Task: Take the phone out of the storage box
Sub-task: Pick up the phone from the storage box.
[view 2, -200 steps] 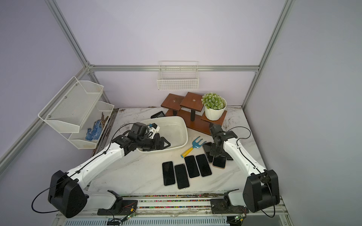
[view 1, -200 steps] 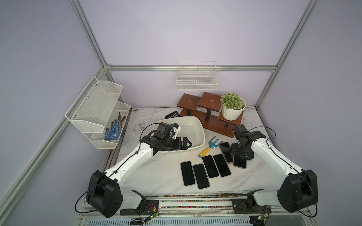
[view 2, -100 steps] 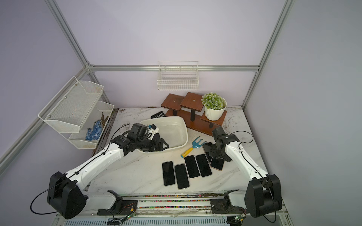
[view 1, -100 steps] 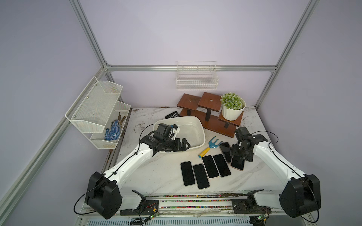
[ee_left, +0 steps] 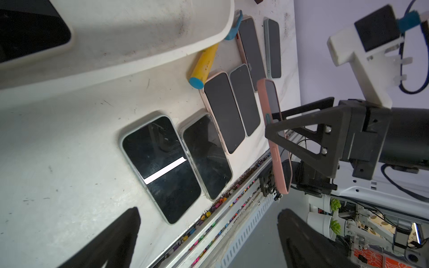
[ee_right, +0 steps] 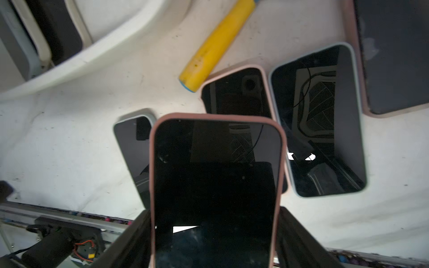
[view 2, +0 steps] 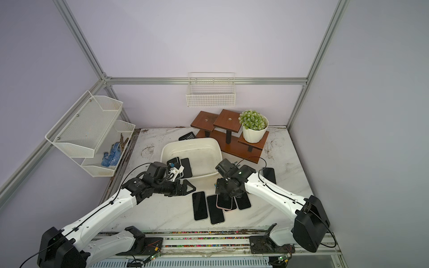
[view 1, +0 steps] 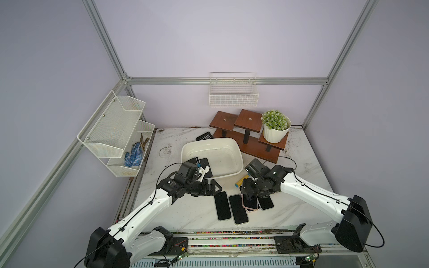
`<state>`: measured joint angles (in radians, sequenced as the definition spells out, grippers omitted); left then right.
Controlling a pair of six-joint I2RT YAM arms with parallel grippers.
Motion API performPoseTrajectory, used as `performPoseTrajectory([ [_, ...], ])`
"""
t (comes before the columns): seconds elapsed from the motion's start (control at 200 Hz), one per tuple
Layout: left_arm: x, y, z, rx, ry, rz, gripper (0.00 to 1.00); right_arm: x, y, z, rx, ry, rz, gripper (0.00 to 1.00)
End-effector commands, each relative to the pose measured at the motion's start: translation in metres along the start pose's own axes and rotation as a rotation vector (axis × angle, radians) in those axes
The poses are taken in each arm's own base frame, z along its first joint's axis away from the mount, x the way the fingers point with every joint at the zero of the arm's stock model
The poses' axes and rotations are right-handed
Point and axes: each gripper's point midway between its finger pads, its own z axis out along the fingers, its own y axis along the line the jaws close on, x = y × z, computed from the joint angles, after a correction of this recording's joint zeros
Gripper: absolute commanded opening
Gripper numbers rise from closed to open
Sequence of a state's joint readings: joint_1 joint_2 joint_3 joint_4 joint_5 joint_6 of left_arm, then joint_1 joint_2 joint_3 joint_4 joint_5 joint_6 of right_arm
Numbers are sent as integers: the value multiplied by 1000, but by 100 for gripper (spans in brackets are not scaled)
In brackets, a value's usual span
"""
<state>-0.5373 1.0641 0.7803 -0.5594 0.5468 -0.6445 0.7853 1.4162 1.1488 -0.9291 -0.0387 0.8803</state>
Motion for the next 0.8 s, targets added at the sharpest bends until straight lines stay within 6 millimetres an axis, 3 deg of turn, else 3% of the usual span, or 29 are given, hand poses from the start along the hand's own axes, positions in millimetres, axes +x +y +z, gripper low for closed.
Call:
performPoseTrajectory([
  [0.0, -6, -34, -2, 115, -45, 57, 94, -15, 50, -13, -124, -58, 41, 57],
  [0.22, -4, -43, 10, 123, -55, 62, 88, -12, 94, -17, -195, -50, 2, 57],
  [0.42, -9, -42, 18, 112, -60, 58, 77, -6, 109, -23, -243, -41, -10, 57],
  [0.58, -13, -42, 25, 108, -50, 55, 60, -6, 113, -25, -255, -45, -4, 57],
  [0.795, -17, -44, 30, 109, -43, 53, 22, -4, 113, -23, -257, -39, -10, 57],
])
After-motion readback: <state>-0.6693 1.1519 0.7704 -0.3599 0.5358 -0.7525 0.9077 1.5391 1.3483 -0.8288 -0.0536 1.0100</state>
